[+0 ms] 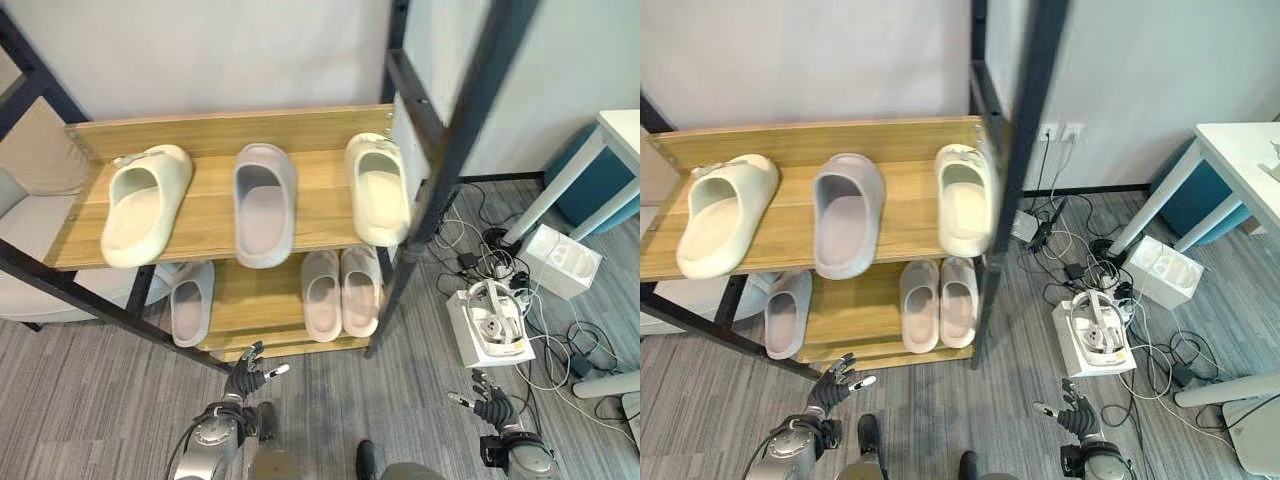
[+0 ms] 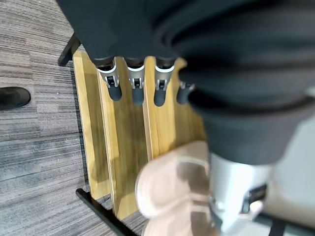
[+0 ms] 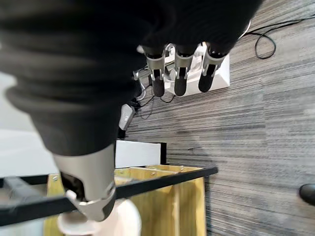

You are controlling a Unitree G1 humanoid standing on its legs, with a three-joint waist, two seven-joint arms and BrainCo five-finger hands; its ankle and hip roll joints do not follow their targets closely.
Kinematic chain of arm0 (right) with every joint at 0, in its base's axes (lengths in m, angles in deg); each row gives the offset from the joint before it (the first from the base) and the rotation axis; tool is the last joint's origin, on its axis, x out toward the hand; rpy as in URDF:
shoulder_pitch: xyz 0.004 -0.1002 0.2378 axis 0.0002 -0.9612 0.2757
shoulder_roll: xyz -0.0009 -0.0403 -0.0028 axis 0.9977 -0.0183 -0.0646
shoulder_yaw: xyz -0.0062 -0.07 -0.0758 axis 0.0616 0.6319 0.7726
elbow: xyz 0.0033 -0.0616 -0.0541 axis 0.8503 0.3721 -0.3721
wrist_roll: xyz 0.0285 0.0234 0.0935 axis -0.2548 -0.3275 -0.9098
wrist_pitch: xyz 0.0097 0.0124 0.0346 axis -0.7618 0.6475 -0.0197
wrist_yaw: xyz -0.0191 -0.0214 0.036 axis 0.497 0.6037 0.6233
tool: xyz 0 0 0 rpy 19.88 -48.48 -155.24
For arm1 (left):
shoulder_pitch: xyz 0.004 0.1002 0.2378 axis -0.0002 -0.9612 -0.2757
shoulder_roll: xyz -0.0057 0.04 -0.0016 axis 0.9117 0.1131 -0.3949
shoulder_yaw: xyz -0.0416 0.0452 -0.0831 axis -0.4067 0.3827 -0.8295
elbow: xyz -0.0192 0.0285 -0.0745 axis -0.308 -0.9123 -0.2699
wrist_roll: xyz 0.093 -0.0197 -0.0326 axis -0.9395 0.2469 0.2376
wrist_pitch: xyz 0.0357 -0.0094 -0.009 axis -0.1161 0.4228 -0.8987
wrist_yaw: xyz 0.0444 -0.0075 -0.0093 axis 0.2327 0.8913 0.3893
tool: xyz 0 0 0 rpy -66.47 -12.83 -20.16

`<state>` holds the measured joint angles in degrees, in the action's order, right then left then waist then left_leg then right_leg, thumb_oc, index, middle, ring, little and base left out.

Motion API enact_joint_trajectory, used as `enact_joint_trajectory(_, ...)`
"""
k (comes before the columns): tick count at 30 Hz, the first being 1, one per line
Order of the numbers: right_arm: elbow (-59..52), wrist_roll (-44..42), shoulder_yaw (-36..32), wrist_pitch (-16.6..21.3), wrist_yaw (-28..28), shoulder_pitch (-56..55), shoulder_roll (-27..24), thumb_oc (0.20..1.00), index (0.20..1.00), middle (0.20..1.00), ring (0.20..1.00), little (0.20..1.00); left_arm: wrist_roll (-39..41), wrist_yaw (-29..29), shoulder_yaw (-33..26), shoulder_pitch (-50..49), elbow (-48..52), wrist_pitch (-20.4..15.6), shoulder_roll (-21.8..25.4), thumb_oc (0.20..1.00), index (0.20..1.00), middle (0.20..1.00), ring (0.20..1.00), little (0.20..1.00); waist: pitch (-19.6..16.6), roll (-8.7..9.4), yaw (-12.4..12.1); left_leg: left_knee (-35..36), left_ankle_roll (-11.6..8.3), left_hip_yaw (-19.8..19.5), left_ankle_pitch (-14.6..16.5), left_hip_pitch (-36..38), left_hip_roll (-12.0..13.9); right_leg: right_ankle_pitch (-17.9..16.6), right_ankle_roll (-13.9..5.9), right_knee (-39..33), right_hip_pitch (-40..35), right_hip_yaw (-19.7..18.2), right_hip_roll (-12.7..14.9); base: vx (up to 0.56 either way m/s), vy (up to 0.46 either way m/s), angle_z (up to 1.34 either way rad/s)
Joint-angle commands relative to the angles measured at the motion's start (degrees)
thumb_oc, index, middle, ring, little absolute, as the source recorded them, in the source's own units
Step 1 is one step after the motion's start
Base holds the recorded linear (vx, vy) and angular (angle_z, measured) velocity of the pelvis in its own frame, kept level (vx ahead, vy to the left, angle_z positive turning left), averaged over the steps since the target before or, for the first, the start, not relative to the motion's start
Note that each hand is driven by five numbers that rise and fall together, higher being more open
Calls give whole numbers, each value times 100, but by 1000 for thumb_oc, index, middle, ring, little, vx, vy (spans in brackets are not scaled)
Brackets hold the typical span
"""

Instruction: Arrange the slippers neatly on the shoe rack.

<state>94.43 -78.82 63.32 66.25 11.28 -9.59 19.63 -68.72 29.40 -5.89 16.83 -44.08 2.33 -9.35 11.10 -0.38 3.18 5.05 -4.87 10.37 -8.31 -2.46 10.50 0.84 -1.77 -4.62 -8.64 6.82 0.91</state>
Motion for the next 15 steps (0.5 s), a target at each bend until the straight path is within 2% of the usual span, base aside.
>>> enact_joint_trajectory(1,-326,73,-14,101,91,-98,148,1000,1000,1000,1000,1000,74,-49,7,-87,411,-213,324,1000,1000,1000,1000,1000,-82,216,-105,-5,16,170,433,137,-245,-97,-898,283,428,-26,1246,-18,286,-1)
enact_joint_trajectory(4,-322,140,105,64,119,-63,287,1000,1000,1000,1000,1000,84,-53,-63,-109,429,-216,407,1000,1000,1000,1000,1000,-75,253,-172,-5,184,290,629,198,-447,-216,-963,570,636,-1,1407,-37,224,-2)
enact_joint_trajectory(6,-321,137,129,61,125,-44,320,1000,1000,1000,1000,1000,79,-58,-80,-113,432,-213,428,1000,1000,1000,1000,1000,-68,262,-189,-5,206,345,660,216,-465,-232,-973,666,696,25,1419,-14,119,-24)
enact_joint_trajectory(8,-321,153,206,53,186,-41,417,1000,1000,1000,1000,1000,54,-117,-152,-185,447,-211,444,1000,1000,1000,1000,1000,-56,267,-197,-5,238,427,765,321,-520,-319,-950,746,878,159,1304,11,105,-24)
enact_joint_trajectory(11,-344,178,285,61,195,-15,378,1000,1000,1000,1000,1000,80,-138,-180,-254,460,-218,473,1000,1000,1000,1000,1000,-14,253,-187,-5,245,457,853,441,-557,-436,-885,398,1117,365,1100,38,18,-19)
enact_joint_trajectory(15,-348,220,272,79,152,-28,335,1000,1000,1000,1000,1000,135,-121,-202,-254,432,-241,401,1000,1000,1000,1000,1000,-15,298,-143,-5,259,316,838,527,-625,-429,-855,141,982,4,922,53,-28,8)
